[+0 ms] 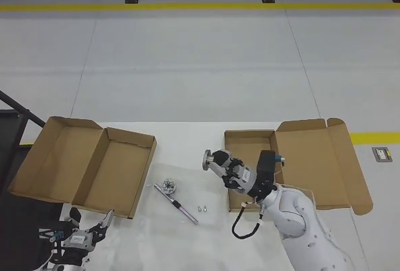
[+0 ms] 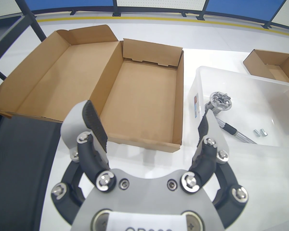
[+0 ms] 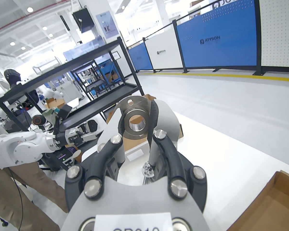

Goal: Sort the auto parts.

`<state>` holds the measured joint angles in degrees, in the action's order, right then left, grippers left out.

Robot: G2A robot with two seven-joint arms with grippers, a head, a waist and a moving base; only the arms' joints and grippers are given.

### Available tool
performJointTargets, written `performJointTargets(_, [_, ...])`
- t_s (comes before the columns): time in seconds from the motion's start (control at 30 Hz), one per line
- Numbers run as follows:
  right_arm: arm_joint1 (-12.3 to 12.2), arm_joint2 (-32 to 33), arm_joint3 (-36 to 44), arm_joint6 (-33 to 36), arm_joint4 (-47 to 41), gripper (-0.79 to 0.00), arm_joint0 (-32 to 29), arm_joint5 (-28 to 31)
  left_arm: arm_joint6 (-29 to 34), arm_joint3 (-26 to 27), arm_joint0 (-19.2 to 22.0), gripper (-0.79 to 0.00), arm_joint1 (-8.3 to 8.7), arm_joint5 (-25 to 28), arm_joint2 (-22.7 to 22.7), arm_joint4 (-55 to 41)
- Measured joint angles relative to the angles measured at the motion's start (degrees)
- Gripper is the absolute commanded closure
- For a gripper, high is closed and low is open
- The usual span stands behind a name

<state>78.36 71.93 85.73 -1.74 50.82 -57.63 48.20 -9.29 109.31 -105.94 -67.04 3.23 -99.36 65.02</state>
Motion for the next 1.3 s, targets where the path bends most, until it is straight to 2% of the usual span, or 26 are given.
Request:
performJointTargets(0.13, [-0.23, 1.17, 0.04, -3.42, -0.43, 0.000, -0.31, 2.19, 0.00, 0.00, 0.00, -0.785, 0.00, 0.00, 0.00, 0.00])
performJointTargets(0.23, [-0.53, 2.60, 0.98, -3.00, 3.34, 0.000, -0.88, -1.44, 0.00, 0.00, 0.00, -0.785, 0.00, 0.00, 0.00, 0.00])
performJointTargets(0.33, [-0.85, 3.94, 5.08, 2.01, 10.65, 0.000, -2.46, -11.85, 0.00, 0.00, 0.00, -0.785, 0.00, 0.00, 0.00, 0.00])
performJointTargets(0.47, [-1.08, 4.17, 9.87, 13.41, 20.81, 0.000, -3.74, -26.90, 0.00, 0.00, 0.00, -0.785, 0.00, 0.00, 0.00, 0.00])
performJointTargets(0.57, [-1.07, 2.94, 10.23, 22.74, 27.92, 0.000, -2.67, -34.92, 0.00, 0.00, 0.00, -0.785, 0.00, 0.00, 0.00, 0.00])
performJointTargets(0.63, [-1.04, 2.09, 8.91, 27.90, 31.66, 0.000, -1.36, -37.90, 0.00, 0.00, 0.00, -0.785, 0.00, 0.00, 0.00, 0.00])
performJointTargets(0.77, [-0.75, -0.26, 3.08, 36.09, 36.98, 0.000, 2.83, -40.16, 0.00, 0.00, 0.00, -0.785, 0.00, 0.00, 0.00, 0.00])
performJointTargets(1.07, [0.83, -4.84, -16.73, 34.35, 36.72, 0.000, 11.78, -42.50, 0.00, 0.00, 0.00, -0.785, 0.00, 0.00, 0.00, 0.00])
performJointTargets(1.3, [2.15, -8.34, -25.57, 34.48, 37.82, 0.000, 16.53, -44.82, 0.00, 0.00, 0.00, -0.785, 0.00, 0.00, 0.00, 0.00])
